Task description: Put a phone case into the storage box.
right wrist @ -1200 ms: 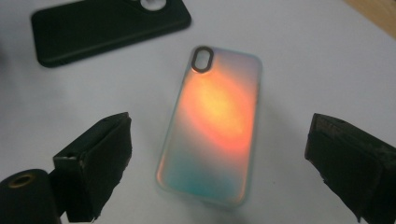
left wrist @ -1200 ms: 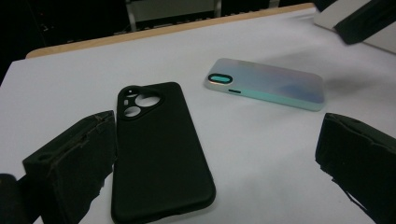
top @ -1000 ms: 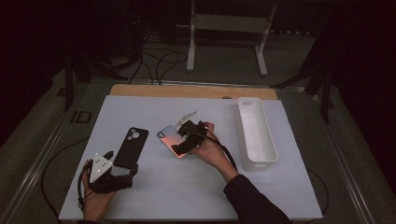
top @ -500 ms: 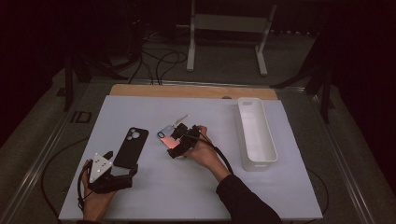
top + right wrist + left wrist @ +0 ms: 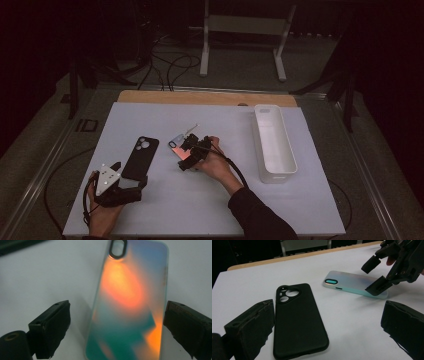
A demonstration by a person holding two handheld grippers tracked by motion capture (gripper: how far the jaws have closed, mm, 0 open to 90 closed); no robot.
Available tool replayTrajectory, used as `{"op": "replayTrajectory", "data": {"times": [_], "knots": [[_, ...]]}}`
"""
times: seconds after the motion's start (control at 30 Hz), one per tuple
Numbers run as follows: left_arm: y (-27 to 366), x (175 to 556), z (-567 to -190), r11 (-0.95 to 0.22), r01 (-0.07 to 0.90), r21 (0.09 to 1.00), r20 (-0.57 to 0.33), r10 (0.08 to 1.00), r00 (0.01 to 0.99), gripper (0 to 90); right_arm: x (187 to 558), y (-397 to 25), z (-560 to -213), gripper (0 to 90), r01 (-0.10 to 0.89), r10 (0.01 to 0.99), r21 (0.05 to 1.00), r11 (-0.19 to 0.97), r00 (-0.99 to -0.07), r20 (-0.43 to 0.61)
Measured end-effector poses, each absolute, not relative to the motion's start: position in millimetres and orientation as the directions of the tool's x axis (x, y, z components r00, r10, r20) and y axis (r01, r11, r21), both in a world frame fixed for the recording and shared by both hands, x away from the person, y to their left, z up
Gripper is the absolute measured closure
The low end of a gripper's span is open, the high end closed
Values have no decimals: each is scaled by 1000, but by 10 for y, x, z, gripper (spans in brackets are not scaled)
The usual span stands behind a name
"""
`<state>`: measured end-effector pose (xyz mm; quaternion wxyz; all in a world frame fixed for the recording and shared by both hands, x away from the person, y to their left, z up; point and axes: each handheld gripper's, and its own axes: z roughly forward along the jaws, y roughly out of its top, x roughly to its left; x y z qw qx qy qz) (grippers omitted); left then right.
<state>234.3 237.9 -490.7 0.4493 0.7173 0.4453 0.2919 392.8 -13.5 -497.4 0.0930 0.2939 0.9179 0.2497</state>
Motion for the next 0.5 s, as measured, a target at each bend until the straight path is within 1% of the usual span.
{"op": "replayTrajectory", "data": {"times": [0.13, 0.47, 0.5], "knots": [[2381, 2342, -4908, -199, 377, 905, 19, 902, 431, 2, 3945, -157, -5017, 71, 505, 591, 488, 711, -807, -26], [2377, 2343, -4911, -201, 378, 904, 20, 901, 432, 1, 3966, -177, -5065, 72, 542, 617, 461, 703, -787, -16], [2376, 2343, -4911, -201, 378, 904, 20, 901, 432, 1, 3972, -187, -5075, 72, 532, 607, 456, 714, -795, -23]]}}
